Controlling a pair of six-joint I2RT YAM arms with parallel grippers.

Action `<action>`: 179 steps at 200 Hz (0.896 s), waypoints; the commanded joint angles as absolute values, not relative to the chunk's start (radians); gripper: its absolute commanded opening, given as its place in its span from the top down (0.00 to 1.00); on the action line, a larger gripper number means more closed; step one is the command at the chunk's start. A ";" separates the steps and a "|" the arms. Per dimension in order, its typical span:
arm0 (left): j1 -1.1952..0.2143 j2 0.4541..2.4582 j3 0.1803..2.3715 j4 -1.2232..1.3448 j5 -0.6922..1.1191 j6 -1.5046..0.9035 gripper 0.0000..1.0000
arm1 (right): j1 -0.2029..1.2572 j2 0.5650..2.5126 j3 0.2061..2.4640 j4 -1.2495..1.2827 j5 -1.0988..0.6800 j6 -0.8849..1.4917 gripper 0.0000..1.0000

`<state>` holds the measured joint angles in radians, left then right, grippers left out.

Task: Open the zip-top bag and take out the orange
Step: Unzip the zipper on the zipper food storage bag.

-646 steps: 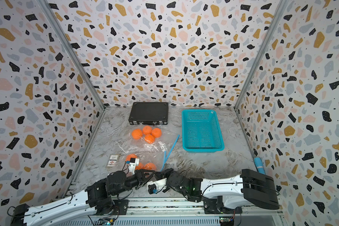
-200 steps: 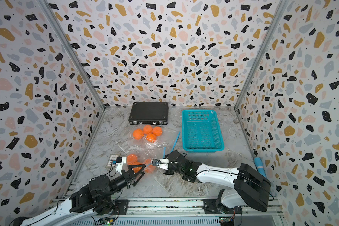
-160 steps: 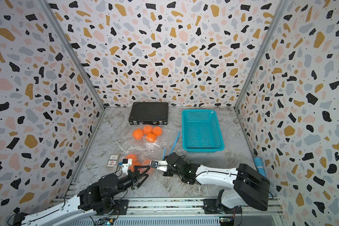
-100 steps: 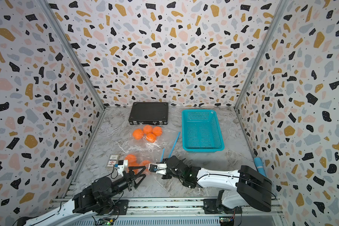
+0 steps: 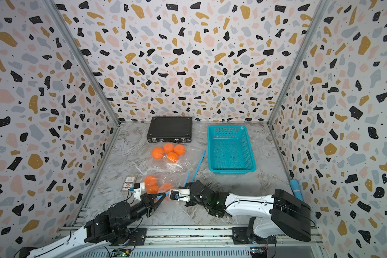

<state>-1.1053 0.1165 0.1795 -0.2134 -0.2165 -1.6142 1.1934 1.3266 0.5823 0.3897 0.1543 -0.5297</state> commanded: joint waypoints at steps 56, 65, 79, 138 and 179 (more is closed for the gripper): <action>-1.106 0.031 0.347 -0.348 -0.221 -1.454 1.00 | 1.128 1.344 0.628 0.395 0.273 -0.646 1.00; -1.106 0.029 0.339 -0.352 -0.207 -1.467 1.00 | 1.101 1.360 0.637 0.393 0.261 -0.643 1.00; -1.106 0.036 0.314 -0.321 -0.192 -1.478 1.00 | 1.067 1.389 0.649 0.406 0.249 -0.646 1.00; -1.106 0.026 0.332 -0.358 -0.177 -1.457 1.00 | 0.936 1.457 0.737 0.335 0.205 -0.646 1.00; -1.106 0.025 0.326 -0.364 -0.149 -1.460 1.00 | 0.842 1.506 0.803 0.300 0.152 -0.623 1.00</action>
<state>-1.1042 0.0471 0.2943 -0.3931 -0.2173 -1.4807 0.9249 1.4803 0.7601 0.3767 0.0422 -0.6510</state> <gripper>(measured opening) 0.047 0.106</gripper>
